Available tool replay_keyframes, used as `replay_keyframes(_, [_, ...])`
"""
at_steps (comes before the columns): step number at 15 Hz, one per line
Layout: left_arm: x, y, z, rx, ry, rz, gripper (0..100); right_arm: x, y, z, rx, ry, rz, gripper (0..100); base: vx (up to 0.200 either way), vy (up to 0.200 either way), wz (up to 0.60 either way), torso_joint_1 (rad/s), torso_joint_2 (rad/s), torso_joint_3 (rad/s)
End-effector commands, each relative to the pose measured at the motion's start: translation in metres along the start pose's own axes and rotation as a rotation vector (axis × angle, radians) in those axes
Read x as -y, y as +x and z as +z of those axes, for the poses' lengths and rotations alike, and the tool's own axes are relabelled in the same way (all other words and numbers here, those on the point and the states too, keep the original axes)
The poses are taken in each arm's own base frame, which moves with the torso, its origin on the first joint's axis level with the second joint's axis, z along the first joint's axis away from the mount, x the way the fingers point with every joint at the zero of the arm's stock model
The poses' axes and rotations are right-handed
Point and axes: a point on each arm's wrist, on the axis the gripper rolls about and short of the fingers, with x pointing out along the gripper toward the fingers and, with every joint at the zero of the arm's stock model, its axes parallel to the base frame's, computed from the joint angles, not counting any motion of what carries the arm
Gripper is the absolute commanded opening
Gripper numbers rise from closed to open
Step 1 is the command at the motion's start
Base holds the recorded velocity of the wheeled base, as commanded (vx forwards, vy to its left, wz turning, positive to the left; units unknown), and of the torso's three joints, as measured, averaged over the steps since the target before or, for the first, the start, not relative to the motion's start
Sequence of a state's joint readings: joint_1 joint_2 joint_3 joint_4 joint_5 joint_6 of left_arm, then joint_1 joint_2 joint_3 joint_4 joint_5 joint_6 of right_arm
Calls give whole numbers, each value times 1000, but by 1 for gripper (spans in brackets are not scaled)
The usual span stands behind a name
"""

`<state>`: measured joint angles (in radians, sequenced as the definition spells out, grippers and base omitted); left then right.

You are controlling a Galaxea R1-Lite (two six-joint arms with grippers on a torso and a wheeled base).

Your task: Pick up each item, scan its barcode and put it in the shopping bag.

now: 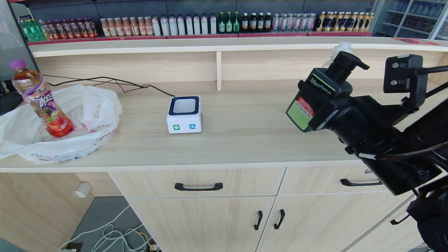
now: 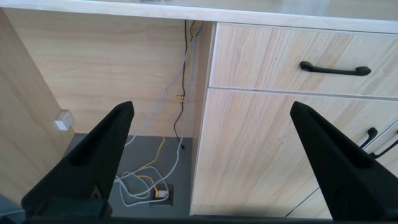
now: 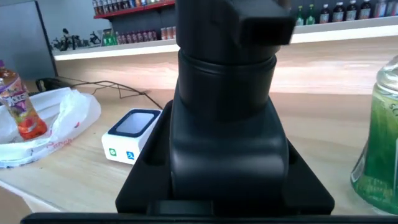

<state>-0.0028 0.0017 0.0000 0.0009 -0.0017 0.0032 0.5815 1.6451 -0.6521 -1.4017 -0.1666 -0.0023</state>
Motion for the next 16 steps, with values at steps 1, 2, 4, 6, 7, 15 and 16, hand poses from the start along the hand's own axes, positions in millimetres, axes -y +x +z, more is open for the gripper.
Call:
replay_keyframes(1, [0,0,0,1,0,1,100,7,4,-7,-14,-9,-26,0,0,0,0,0,0,0])
replay_keyframes(2, [0,0,0,1,0,1,100,7,6,-4,-2,-13,-29,0,0,0,0,0,0,0])
replay_keyframes(4, [0,0,0,1,0,1,100,6,8,0,19,-8,-32,0,0,0,0,0,0,0])
replay_keyframes(6, [0,0,0,-1,0,1,100,6,4,1,28,-8,-31,0,0,0,0,0,0,0])
replay_keyframes(7, [0,0,0,1,0,1,100,7,4,3,40,-5,-31,0,0,0,0,0,0,0])
replay_keyframes(15, [0,0,0,1,0,1,100,15,1,1,38,-13,-48,0,0,0,0,0,0,0])
replay_keyframes(16, [0,0,0,1,0,1,100,15,1,2,44,-11,-48,0,0,0,0,0,0,0])
